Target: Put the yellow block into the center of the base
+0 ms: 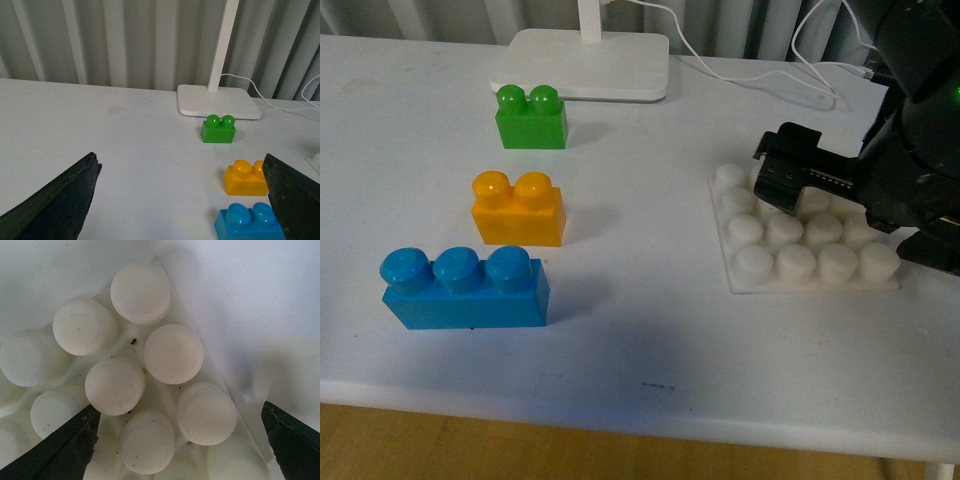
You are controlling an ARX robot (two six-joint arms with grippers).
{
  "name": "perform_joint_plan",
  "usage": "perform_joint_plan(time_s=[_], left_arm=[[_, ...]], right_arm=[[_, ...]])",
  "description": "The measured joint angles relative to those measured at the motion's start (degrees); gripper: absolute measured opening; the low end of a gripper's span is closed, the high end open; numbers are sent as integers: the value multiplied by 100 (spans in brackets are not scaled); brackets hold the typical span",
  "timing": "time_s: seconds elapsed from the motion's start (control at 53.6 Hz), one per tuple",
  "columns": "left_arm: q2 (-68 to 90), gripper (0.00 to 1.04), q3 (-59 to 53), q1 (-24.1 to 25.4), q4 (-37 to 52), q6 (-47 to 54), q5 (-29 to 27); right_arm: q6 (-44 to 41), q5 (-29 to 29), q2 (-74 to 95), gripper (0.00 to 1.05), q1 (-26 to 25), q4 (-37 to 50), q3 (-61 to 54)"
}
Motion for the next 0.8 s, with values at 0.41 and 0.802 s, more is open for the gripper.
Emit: perform_joint_plan(time_s=[0.41, 0.802], left_arm=[[0, 98, 0, 0, 0, 0, 0], [0, 98, 0, 0, 0, 0, 0]], right_arm=[[763, 195, 286, 95, 420, -433, 505], [925, 225, 516, 95, 446, -621, 909]])
